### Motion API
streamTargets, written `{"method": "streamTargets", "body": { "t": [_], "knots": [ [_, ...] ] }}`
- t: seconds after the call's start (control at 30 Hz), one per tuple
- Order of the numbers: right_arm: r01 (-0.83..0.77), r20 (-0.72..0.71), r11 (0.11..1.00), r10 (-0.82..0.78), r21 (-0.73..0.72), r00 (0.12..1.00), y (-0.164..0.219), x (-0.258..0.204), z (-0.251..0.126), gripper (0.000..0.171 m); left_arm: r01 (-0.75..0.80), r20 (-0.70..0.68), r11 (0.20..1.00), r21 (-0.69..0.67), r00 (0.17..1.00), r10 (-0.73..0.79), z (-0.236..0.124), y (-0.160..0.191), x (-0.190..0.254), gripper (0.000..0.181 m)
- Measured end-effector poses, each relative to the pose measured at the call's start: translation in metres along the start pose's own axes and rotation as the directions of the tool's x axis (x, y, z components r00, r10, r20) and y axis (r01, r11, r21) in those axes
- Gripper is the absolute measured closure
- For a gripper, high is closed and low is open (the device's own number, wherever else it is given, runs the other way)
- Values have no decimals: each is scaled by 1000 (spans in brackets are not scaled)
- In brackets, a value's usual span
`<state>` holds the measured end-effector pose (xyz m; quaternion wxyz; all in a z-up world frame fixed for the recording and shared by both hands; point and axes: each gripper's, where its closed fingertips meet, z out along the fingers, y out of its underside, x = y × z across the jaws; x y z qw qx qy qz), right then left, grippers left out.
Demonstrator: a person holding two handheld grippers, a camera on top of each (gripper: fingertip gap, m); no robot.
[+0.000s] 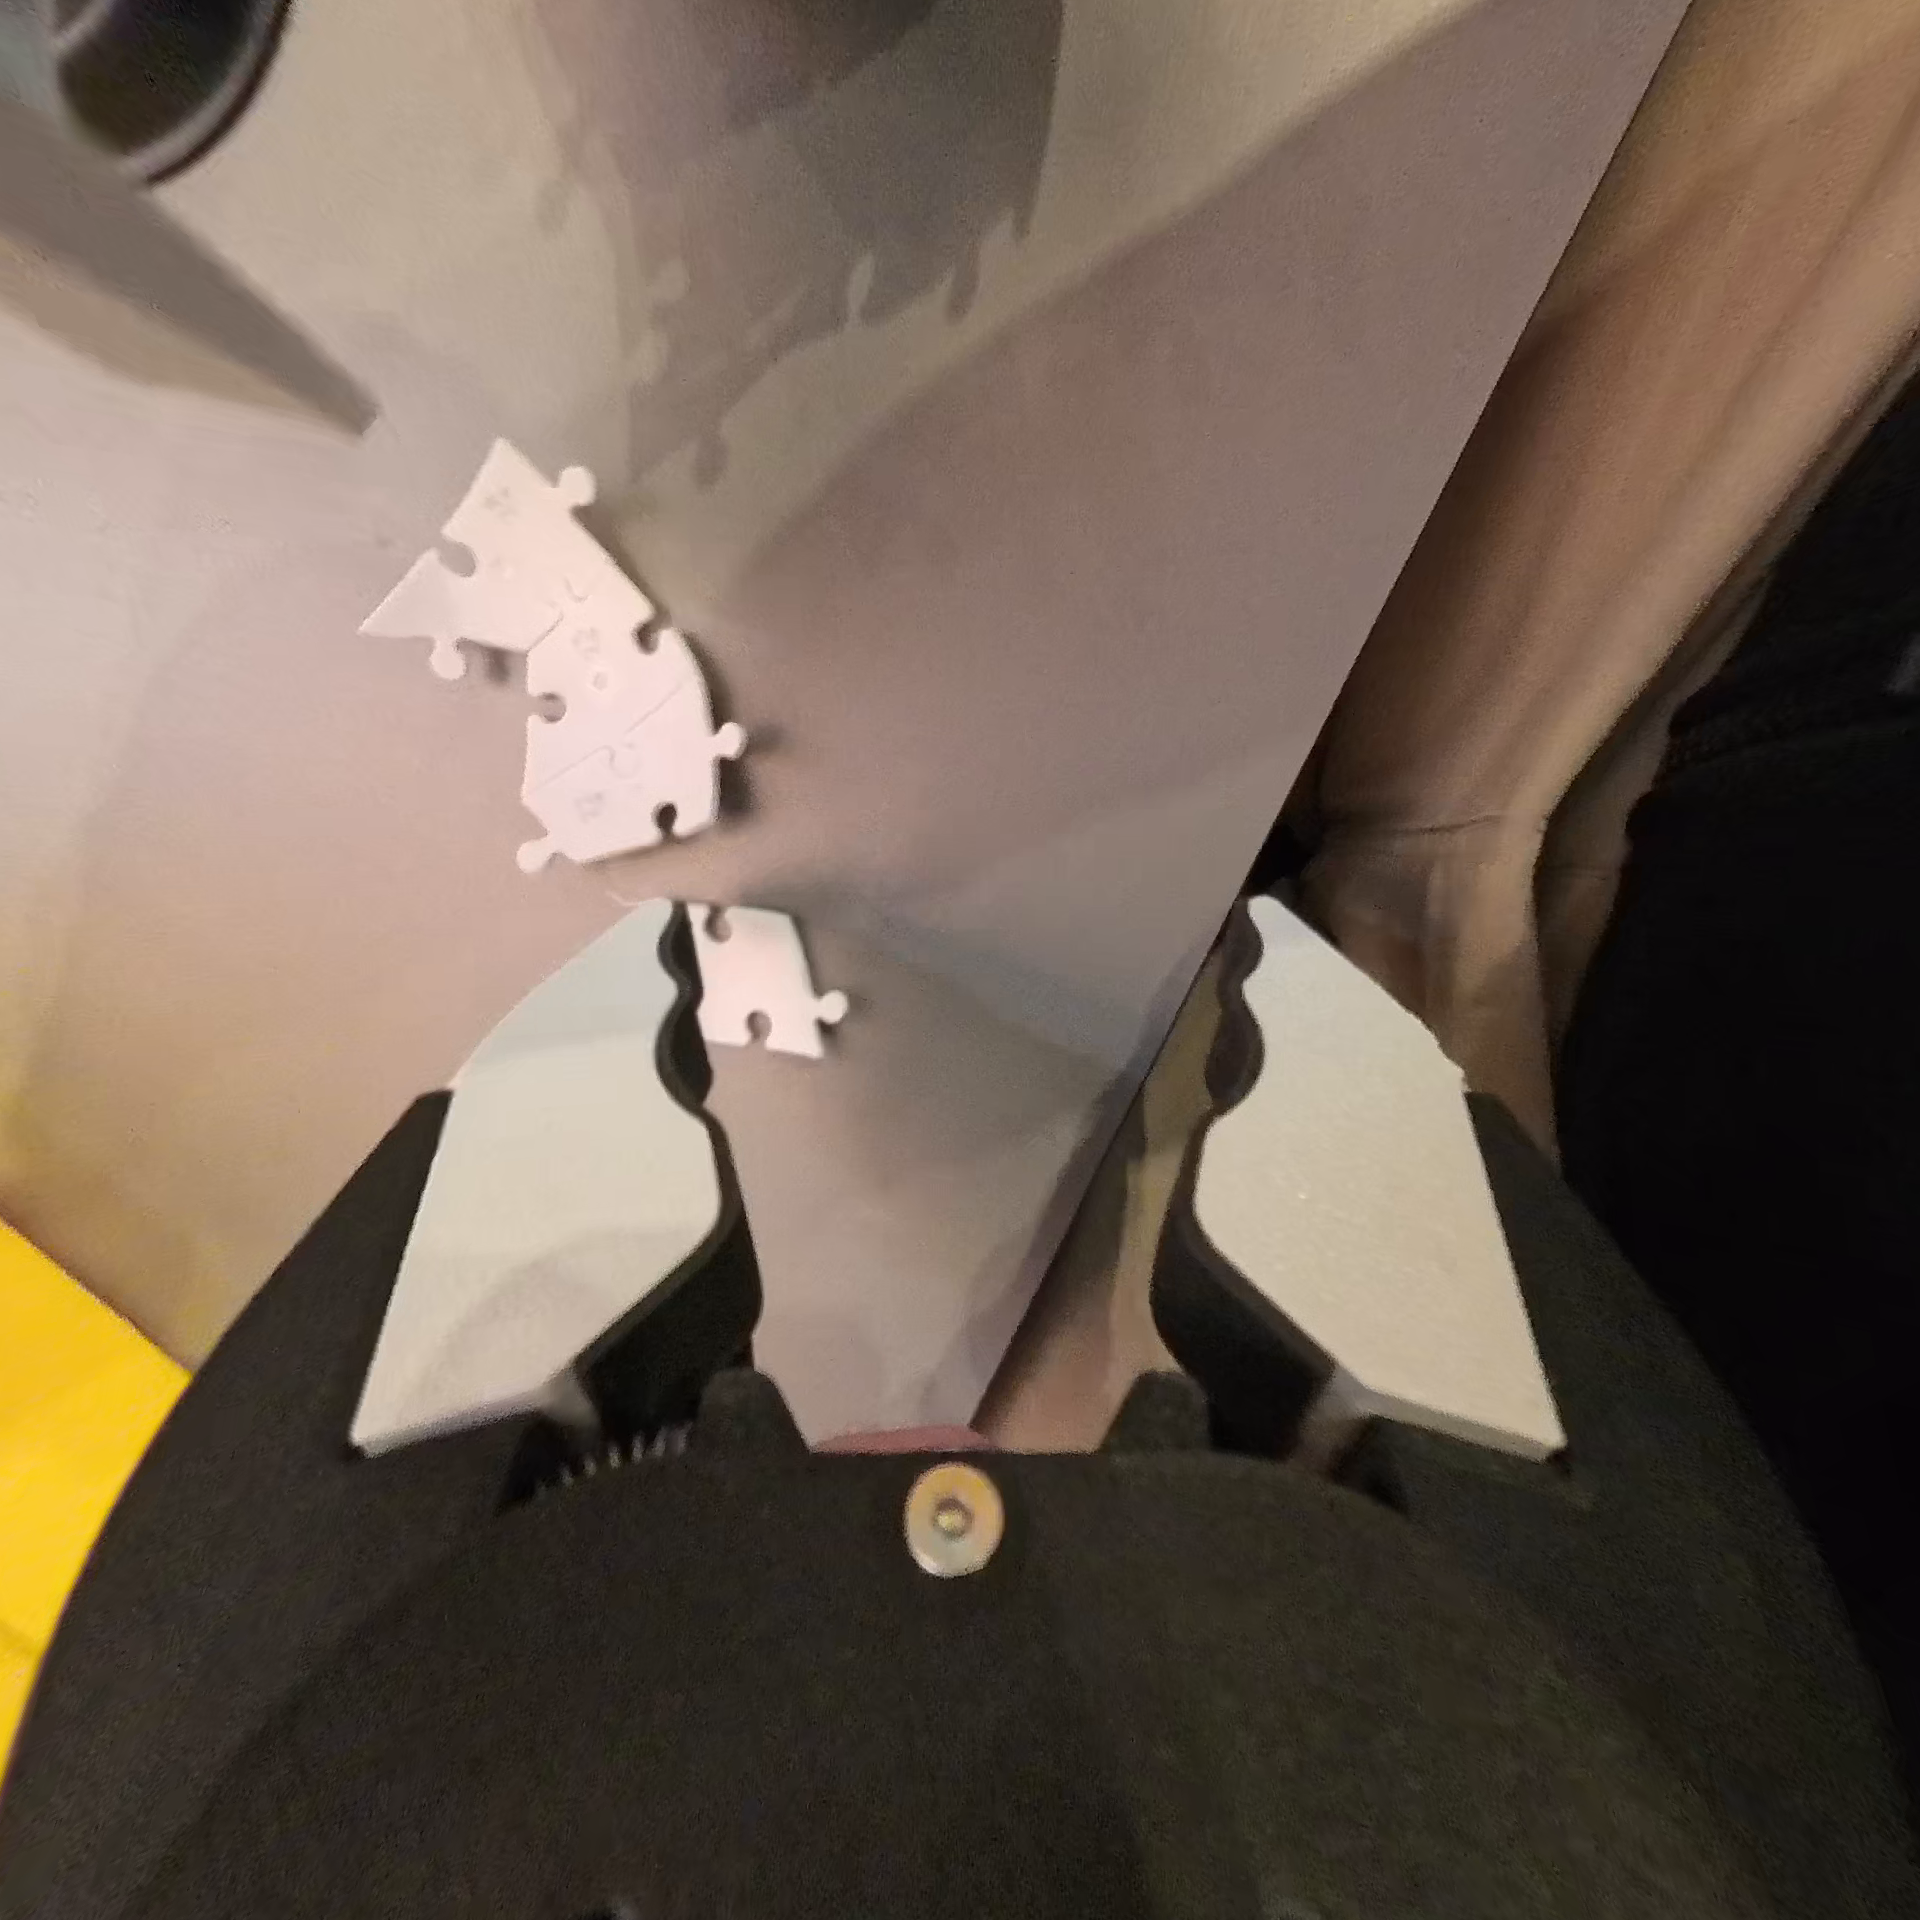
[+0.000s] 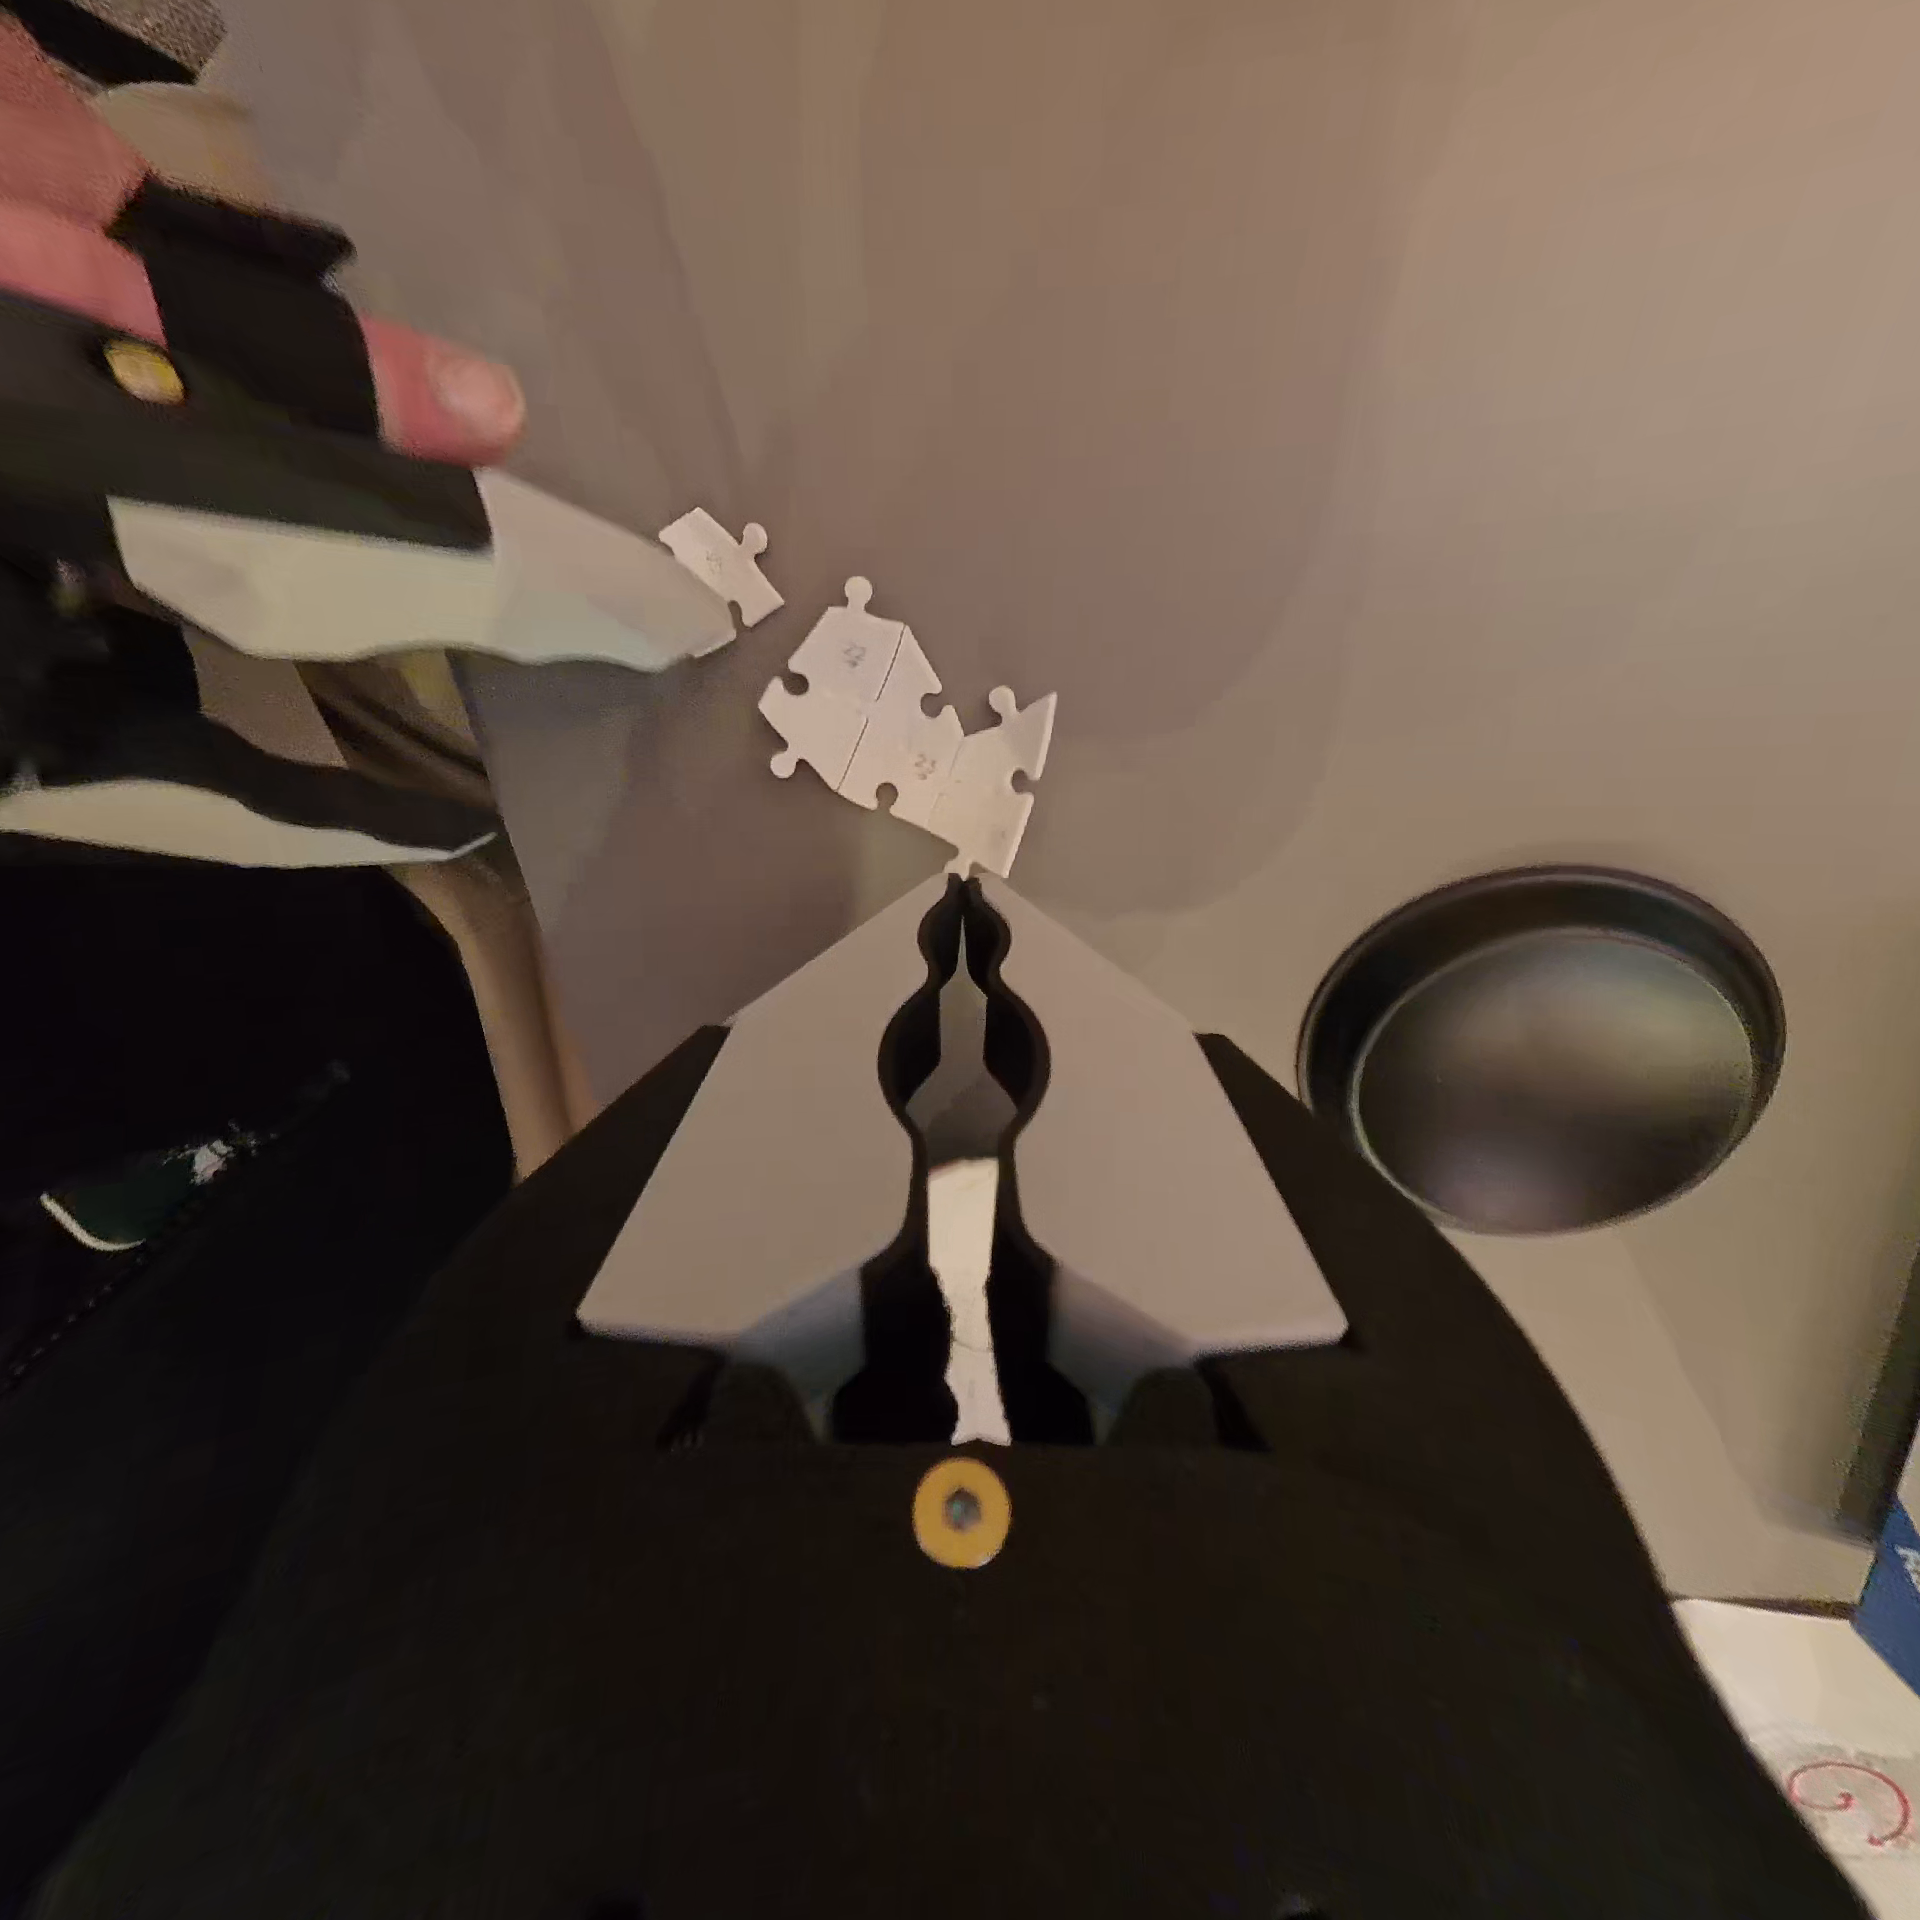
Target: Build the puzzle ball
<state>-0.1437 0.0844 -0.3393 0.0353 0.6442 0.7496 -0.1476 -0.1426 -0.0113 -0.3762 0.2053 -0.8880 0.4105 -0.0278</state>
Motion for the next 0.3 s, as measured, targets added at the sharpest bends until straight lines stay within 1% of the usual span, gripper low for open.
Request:
{"method": "streamTargets", "body": {
  "t": [0.1,0.17,0.3],
  "knots": [
    [-6,-5,1000,6,31,1000,7,0,-10,171,66,22,996,67,998,-67,-18,3,-12,90],
    [11,-9,998,-11,63,1000,10,-4,-15,171,117,41,989,92,992,-121,-26,12,-23,95],
    [30,3,990,-30,140,1000,10,-15,-25,171,169,42,979,114,984,-175,-22,27,-37,111]
  ]
}}
